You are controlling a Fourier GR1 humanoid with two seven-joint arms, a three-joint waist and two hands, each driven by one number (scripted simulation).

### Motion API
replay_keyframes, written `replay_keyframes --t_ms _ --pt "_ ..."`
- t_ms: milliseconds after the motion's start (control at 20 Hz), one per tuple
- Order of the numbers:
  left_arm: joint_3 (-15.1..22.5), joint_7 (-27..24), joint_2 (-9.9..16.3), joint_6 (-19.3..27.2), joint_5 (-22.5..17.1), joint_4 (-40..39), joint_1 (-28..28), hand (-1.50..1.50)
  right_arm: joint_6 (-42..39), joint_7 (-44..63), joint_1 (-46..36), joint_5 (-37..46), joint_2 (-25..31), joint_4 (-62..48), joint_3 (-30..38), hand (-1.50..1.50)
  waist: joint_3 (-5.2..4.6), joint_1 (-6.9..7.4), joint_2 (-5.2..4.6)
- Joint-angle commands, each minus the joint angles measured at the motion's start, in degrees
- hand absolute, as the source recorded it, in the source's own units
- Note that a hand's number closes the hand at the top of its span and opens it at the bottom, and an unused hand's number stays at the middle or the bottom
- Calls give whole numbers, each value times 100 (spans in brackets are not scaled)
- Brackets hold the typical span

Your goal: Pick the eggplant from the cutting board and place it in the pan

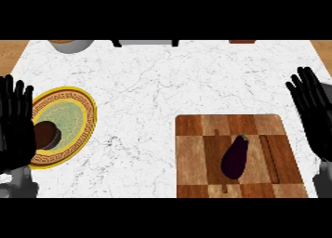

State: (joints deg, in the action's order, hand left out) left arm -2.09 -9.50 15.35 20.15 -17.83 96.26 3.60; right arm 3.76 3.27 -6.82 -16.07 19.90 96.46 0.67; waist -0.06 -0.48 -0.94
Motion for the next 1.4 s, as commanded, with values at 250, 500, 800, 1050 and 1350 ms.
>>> replay_keyframes --t_ms 250,500,800,1050,1350 --pt "1466 178 -55 -848 768 -502 164 0 -870 -476 -212 -635 103 -506 477 150 17 -19 67" --pt "1745 234 -280 -1033 747 -654 -40 0 191 -513 1650 701 119 28 361 -150 7 -76 105" --pt "1711 559 -199 -1002 827 -137 -169 0 -132 -471 2613 1476 736 980 288 -150 5 1 113" --pt "1664 284 -378 -1079 880 -516 -145 0 -774 936 1710 1301 1468 1050 469 -150 2 62 93" --pt "1624 380 -493 -1157 858 -801 250 0 -1075 2444 865 2025 1568 1123 -736 -150 -4 117 74"
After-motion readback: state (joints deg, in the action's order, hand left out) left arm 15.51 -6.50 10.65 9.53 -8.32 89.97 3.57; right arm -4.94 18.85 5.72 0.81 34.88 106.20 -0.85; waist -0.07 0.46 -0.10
